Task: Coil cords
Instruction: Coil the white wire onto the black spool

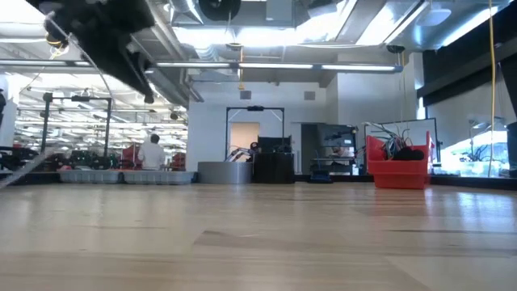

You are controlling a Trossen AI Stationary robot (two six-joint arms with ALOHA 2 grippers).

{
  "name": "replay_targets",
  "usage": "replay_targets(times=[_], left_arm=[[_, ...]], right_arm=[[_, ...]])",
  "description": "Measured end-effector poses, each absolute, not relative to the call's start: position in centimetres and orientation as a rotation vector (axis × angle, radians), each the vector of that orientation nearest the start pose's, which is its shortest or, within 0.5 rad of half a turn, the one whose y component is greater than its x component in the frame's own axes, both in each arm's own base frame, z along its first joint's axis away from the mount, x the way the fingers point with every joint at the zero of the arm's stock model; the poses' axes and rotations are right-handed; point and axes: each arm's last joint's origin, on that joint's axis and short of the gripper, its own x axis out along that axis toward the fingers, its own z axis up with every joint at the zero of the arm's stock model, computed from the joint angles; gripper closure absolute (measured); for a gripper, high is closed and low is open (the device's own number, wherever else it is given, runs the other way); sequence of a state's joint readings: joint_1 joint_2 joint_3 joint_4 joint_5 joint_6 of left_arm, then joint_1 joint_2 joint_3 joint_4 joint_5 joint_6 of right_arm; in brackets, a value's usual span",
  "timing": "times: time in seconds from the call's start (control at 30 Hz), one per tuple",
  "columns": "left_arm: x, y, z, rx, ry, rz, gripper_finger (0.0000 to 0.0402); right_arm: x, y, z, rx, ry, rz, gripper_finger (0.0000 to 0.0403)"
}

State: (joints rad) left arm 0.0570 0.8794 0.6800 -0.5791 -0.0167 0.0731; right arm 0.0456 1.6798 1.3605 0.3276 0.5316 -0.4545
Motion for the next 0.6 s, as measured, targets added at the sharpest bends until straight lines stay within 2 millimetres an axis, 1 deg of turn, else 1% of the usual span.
replay_targets(times=[0.13,0.23,0.27,0.33,0.37,0.43,0.47,0.5,0.53,0.6], left_arm=[[17.6,0.9,25.9,0.088,0.672,0.025,0.0270],[18.4,0.8,27.1,0.182,0.530,-0.003,0.0270],[18.6,0.7,27.5,0.186,0.477,-0.031,0.0270],[18.9,0.1,28.2,0.168,0.373,-0.165,0.0270],[18.9,-0.3,28.3,0.153,0.360,-0.260,0.0270],[18.7,-1.0,27.8,0.121,0.390,-0.416,0.0270],[18.6,-1.2,27.6,0.116,0.410,-0.441,0.0270],[18.5,-1.3,27.4,0.113,0.434,-0.433,0.0270],[18.4,-1.2,27.1,0.114,0.466,-0.386,0.0270],[18.4,-0.5,26.8,0.133,0.524,-0.194,0.0270]], right_arm=[[39.3,0.3,34.6,-0.447,0.115,-0.476,0.0397],[39.3,0.3,34.5,-0.447,0.116,-0.476,0.0397],[39.3,0.3,34.5,-0.447,0.117,-0.476,0.0397],[39.3,0.3,34.6,-0.447,0.116,-0.476,0.0397],[39.3,0.3,34.5,-0.448,0.117,-0.476,0.0397],[39.3,0.3,34.6,-0.447,0.116,-0.476,0.0397],[39.3,0.3,34.5,-0.448,0.116,-0.476,0.0397],[39.3,0.3,34.6,-0.447,0.114,-0.476,0.0397],[39.3,0.3,34.6,-0.446,0.112,-0.477,0.0397],[39.3,0.3,34.6,-0.444,0.105,-0.478,0.0397]])
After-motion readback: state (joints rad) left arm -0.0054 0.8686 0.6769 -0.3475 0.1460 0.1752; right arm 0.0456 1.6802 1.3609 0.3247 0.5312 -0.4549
